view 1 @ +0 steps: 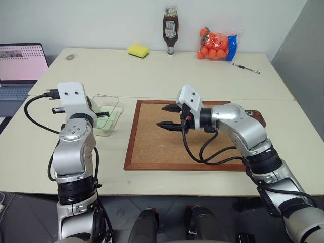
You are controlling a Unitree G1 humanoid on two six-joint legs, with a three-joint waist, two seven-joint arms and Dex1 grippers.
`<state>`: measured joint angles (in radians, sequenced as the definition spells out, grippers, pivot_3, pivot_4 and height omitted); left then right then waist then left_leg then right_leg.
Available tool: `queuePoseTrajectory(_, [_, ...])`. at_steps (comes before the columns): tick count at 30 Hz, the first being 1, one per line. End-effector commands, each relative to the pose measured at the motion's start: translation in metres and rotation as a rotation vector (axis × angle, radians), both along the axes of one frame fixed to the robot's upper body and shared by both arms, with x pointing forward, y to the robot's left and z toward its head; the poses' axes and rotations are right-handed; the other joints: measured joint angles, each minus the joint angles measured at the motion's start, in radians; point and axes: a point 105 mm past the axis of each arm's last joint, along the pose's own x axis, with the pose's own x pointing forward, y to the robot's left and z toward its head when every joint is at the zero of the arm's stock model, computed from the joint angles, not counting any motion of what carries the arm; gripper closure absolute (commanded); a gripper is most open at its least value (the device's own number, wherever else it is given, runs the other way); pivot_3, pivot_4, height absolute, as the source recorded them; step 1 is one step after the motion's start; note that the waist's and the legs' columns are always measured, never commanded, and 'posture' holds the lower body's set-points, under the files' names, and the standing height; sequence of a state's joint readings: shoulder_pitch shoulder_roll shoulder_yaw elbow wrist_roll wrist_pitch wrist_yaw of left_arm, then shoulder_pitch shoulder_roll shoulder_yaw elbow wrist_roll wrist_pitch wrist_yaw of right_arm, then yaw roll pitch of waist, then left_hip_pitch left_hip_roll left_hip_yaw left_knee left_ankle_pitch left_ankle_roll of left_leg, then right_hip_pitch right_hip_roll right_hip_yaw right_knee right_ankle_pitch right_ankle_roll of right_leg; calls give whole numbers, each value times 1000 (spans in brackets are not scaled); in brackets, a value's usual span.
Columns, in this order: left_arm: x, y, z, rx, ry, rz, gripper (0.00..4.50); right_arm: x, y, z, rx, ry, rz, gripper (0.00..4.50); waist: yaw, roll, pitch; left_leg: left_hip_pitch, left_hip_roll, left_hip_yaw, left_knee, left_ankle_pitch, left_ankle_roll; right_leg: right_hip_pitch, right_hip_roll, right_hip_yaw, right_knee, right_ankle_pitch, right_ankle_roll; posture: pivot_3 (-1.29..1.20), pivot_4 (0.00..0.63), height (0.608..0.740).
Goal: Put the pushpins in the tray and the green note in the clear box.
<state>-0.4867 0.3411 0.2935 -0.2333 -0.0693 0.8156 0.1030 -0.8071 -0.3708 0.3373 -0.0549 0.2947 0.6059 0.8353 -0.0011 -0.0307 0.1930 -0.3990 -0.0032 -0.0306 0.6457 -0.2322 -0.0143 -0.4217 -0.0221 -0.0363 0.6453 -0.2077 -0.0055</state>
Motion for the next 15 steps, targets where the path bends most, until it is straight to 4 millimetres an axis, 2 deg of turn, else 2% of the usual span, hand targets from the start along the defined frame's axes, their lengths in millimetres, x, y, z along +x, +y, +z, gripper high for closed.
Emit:
queuePoseTrajectory(1, [-2,1,4,3,-25,23,4315,-5,1,18,29,-60,16,1447,0,0,0,0,0,0,0,0,0,0,0,0,0,0,0,0,150,740])
queuePoseTrajectory(5, [-4,3,-3,-41,-13,48,3623,-5,1,18,26,-59,15,1444,0,0,0,0,0,0,0,0,0,0,0,0,0,0,0,0,150,740])
queuePoseTrajectory(15, [-6,4,0,-31,-35,83,1691,-7,0,18,26,-45,14,1444,0,0,0,0,0,0,0,0,0,0,0,0,0,0,0,0,150,740])
